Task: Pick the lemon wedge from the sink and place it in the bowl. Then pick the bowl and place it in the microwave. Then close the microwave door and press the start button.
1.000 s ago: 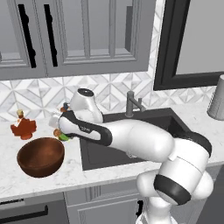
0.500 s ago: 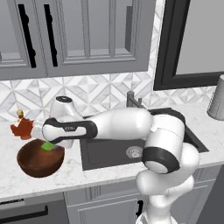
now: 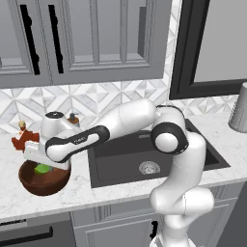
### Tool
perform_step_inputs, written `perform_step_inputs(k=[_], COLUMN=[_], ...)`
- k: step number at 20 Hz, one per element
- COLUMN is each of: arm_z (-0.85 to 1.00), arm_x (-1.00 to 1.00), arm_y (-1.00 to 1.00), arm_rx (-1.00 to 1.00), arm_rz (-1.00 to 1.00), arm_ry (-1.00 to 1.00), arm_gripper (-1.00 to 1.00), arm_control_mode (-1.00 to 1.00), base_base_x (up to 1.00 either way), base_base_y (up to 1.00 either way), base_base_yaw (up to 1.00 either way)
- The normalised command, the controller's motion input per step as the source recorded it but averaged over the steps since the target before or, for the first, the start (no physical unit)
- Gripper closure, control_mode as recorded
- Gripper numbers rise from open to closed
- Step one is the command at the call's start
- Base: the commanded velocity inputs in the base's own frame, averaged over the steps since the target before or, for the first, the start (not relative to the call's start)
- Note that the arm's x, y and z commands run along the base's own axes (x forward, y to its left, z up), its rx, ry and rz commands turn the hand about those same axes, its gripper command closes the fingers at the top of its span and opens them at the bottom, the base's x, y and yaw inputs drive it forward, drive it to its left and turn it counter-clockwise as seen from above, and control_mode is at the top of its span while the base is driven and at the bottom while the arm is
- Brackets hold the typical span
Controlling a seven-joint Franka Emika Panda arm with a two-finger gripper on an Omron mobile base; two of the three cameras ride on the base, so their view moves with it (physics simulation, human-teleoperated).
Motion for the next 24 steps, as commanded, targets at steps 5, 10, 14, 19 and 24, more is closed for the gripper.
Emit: perform_step_inputs(k=[5, 10, 14, 19, 24], arm_z=[-0.23, -0.18, -0.4, -0.43, -0.35], arm_x=[0.03, 0.07, 0.01, 0.0, 0.15], arm_y=[0.03, 0.0, -0.28, -0.34, 0.13], arm_rx=[-0.05, -0.02, 0.0, 0.0, -0.02], arm_rz=[0.0, 0.0, 0.02, 0.04, 0.0], arm_ry=[0.02, 0.04, 0.0, 0.0, 0.0], arm_gripper=[1.0, 1.0, 1.0, 1.0, 1.0], arm_control_mode=[-1.0, -1.0, -1.0, -1.0, -1.0], base_base_x=[0.0, 0.0, 0.0, 0.0, 0.0], base_base_y=[0.0, 0.0, 0.0, 0.0, 0.0], base_base_yaw=[0.0, 0.0, 0.0, 0.0, 0.0])
